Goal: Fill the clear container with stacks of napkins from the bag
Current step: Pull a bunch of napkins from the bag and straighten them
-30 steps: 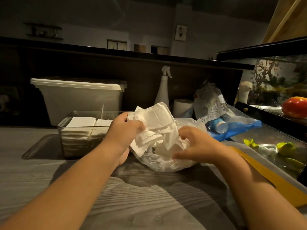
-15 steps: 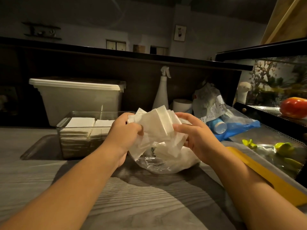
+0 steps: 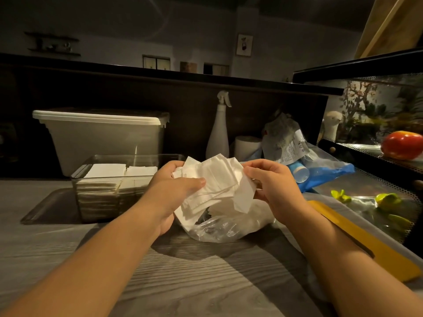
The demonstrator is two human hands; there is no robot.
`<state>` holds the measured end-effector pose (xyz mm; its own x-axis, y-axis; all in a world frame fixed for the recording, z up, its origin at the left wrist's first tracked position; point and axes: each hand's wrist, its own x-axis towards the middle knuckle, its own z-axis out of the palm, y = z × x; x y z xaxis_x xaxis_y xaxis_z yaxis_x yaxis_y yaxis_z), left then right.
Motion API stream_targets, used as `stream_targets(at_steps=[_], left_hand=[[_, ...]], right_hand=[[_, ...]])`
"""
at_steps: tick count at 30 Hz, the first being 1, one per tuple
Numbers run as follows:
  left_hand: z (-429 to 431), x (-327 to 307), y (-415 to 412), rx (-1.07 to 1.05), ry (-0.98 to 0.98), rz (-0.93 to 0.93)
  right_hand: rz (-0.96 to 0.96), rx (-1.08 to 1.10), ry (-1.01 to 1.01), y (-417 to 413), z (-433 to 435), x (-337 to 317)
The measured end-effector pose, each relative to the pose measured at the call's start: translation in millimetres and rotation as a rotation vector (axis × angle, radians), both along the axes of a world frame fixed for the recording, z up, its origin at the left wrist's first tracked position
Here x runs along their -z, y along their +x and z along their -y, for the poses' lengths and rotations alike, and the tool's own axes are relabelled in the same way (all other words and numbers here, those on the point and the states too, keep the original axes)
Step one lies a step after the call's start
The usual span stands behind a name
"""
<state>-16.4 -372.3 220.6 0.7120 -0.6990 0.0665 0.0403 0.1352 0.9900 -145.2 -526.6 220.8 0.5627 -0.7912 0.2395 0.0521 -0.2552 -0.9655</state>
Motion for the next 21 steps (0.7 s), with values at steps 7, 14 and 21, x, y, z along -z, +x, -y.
stream_targets(at_steps=[7,14,21], left_hand=[[0.6,-0.2,0.4,-0.009,0.002,0.002],[-1.4,-3.3,4.3,-0.014,-0.032,-0.035],[0.1,-2.5,3.0,0.007,-0.034,-0.015]], right_hand=[[0.043,-0.103,0.196,0.3,0.5,-3.0],[0.073,-0.252,0.138,-2.1,-3.0,-3.1],[0.294,-0.235,0.321,-5.5,0.8,-8.9]])
